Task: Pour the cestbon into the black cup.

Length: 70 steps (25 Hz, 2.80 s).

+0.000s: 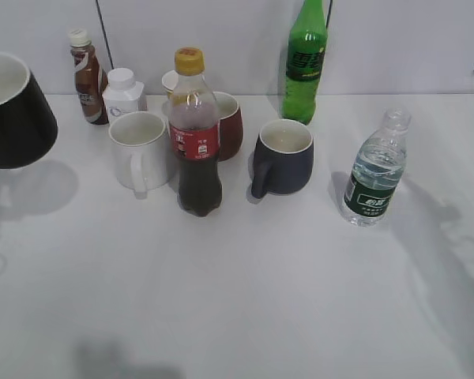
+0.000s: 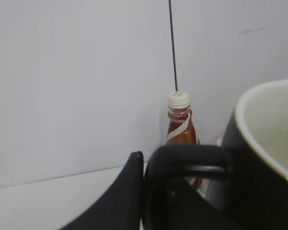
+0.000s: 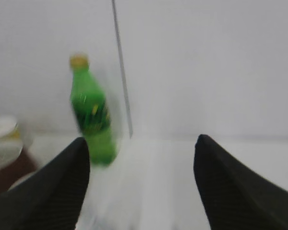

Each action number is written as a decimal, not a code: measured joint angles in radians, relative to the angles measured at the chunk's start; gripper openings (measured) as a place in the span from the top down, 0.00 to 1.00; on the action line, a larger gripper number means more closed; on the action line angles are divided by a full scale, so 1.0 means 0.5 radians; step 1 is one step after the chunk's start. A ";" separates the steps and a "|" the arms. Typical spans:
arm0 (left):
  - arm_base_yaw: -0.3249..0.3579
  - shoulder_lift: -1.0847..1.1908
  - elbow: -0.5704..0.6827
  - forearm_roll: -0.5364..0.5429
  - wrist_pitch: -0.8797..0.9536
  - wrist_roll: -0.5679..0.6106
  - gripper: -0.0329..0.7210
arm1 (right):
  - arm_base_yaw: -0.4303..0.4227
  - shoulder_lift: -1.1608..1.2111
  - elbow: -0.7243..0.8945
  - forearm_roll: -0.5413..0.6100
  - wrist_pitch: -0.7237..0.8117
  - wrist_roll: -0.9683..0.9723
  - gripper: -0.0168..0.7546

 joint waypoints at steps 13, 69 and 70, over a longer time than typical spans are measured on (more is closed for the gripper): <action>0.000 -0.009 0.000 0.094 0.015 -0.035 0.89 | 0.000 0.423 0.713 -0.210 -0.739 -0.067 0.30; -1.471 -0.028 -0.612 0.136 1.582 -0.291 0.90 | 1.055 0.736 -0.836 -0.444 0.941 -1.111 0.33; -1.497 -0.028 -0.633 0.136 1.603 -0.291 0.90 | 1.087 0.736 -0.862 -0.454 1.006 -1.159 0.33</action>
